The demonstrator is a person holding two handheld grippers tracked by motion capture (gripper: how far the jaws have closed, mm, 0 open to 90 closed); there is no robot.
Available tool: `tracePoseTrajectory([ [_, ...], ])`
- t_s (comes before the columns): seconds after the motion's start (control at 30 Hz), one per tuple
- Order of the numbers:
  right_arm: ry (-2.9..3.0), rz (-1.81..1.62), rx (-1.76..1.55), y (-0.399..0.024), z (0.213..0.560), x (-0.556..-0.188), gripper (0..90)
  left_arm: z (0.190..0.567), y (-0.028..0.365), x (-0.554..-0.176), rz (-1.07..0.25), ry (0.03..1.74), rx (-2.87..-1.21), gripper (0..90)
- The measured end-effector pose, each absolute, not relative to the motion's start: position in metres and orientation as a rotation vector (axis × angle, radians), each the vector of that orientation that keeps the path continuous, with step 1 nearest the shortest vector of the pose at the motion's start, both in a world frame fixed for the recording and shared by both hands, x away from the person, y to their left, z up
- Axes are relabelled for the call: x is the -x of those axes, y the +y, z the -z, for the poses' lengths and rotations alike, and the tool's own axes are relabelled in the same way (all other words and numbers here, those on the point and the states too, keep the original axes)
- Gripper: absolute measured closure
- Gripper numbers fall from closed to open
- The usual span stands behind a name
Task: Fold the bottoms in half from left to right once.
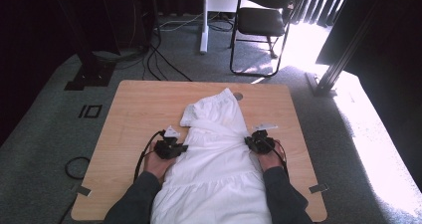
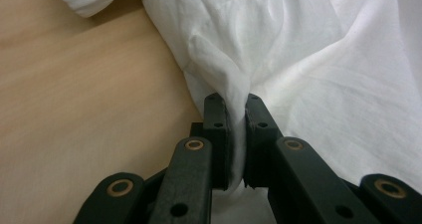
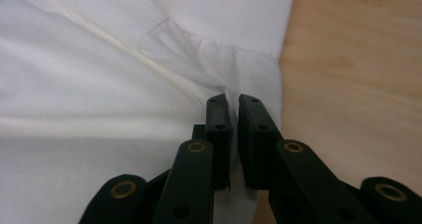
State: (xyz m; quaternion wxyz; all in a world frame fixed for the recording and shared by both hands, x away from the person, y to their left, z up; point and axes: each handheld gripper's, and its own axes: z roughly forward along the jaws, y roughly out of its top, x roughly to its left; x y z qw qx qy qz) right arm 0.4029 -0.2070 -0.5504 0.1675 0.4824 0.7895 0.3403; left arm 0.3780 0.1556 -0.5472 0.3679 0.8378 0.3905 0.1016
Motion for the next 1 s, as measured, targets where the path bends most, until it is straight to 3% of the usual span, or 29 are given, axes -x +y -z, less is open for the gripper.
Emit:
tracePoseTrajectory([
  [0.3,2.349,-0.964,-1.315,-0.198,0.548,-0.356,83.1,0.551,0.167,-0.327,-0.280,0.956,-2.153,84.1],
  [0.43,2.332,-0.969,-1.212,-0.189,0.533,-0.355,59.1,0.551,0.167,-0.327,-0.279,0.952,-2.152,83.1],
  [0.53,2.305,-1.037,-1.130,-0.172,0.511,-0.362,51.3,0.551,0.166,-0.328,-0.286,0.949,-2.150,82.8],
  [0.6,2.312,-1.061,-1.069,-0.155,0.498,-0.370,52.2,0.551,0.165,-0.328,-0.294,0.948,-2.150,82.5],
  [0.7,2.378,-1.154,-0.956,-0.127,0.485,-0.380,68.5,0.551,0.165,-0.328,-0.293,0.950,-2.145,82.5],
  [0.77,2.434,-1.143,-0.855,-0.104,0.484,-0.385,70.7,0.552,0.165,-0.328,-0.294,0.950,-2.144,82.5],
  [1.0,2.519,-1.037,-0.833,-0.050,0.513,-0.410,46.1,0.552,0.165,-0.327,-0.299,0.948,-2.142,82.6],
])
